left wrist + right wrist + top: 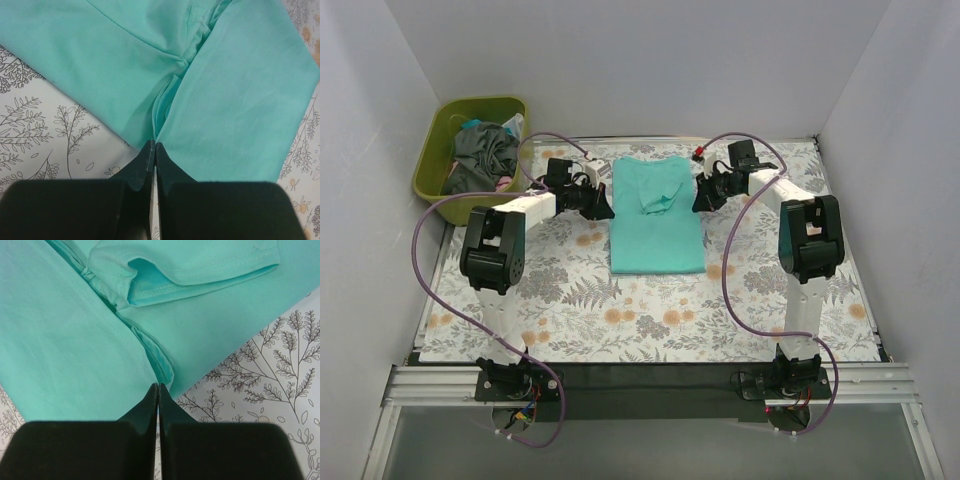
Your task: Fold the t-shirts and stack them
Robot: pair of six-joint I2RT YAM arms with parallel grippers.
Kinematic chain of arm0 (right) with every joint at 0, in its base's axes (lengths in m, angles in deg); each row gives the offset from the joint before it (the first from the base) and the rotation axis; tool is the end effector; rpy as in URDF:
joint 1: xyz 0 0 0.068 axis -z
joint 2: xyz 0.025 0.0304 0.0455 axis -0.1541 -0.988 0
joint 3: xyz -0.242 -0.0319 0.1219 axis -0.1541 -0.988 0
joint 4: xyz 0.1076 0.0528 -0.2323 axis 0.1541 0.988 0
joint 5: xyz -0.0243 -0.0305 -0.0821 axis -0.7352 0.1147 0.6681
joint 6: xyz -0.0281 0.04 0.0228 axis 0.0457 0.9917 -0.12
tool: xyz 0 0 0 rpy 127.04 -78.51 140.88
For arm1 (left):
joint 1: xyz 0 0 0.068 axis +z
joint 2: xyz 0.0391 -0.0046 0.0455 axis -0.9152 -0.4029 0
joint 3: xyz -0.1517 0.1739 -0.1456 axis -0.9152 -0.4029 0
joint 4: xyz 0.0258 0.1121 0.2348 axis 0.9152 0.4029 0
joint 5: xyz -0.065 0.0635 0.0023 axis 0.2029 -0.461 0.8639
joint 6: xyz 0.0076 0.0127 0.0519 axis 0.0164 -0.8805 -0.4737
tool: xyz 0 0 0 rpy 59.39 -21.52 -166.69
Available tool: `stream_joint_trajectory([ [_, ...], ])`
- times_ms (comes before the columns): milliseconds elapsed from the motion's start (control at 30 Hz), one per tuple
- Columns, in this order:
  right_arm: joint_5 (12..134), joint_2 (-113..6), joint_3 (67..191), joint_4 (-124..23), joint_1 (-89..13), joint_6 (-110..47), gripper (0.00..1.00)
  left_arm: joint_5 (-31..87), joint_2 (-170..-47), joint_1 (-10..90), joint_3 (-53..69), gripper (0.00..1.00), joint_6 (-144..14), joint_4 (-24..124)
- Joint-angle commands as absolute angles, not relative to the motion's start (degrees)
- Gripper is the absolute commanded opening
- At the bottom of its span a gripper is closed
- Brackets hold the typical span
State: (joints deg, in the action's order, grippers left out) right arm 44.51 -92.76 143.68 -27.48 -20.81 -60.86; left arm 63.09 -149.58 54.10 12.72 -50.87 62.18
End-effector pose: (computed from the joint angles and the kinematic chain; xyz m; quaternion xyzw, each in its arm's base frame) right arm 0.4421 0.1150 0.1887 -0.3592 0.8339 0.2669 0.3231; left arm 0.4145 -0.1141 0.1665 0.0242 0.8806 -0.4316 0.1939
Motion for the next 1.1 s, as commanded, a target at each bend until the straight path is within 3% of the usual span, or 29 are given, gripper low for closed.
stream_joint_trajectory([
  [0, 43.6, -94.6, 146.1, -29.4, -20.5, -60.2, 0.01, 62.3, -151.2, 54.5, 15.6, 0.0, -51.5, 60.0],
  [167, 45.9, -96.4, 145.9, -29.4, -20.5, -59.9, 0.01, 59.5, -155.3, 54.5, 18.8, 0.01, -51.5, 60.3],
  [233, 46.4, -96.6, 146.4, -29.2, -20.6, -59.1, 0.01, 59.4, -156.0, 54.5, 20.1, 0.06, -51.5, 61.4],
  [267, 46.5, -96.4, 146.7, -28.9, -20.6, -59.0, 0.1, 59.0, -155.9, 54.5, 20.6, 0.15, -51.5, 61.8],
  [333, 47.0, -95.0, 147.2, -28.1, -20.6, -58.9, 0.23, 58.6, -153.9, 54.5, 20.6, 0.22, -52.0, 63.4],
  [367, 47.2, -94.1, 147.5, -27.6, -20.6, -58.9, 0.34, 58.5, -152.7, 54.8, 20.1, 0.32, -52.2, 63.7],
  [467, 47.7, -89.9, 147.7, -26.8, -20.5, -59.0, 0.48, 59.0, -145.4, 55.3, 16.4, 0.48, -54.8, 63.8],
  [633, 44.3, -85.7, 148.5, -26.0, -20.7, -58.1, 0.5, 63.5, -132.5, 55.5, 6.9, 0.51, -63.3, 63.8],
  [833, 37.6, -84.7, 146.6, -24.3, -23.6, -56.5, 0.37, 62.5, -122.4, 50.8, -5.9, 0.47, -76.0, 65.1],
  [1067, 42.0, -72.5, 127.6, -21.5, -27.4, -73.0, 0.43, 60.8, -119.2, 48.3, -16.0, 0.49, -86.9, 64.6],
])
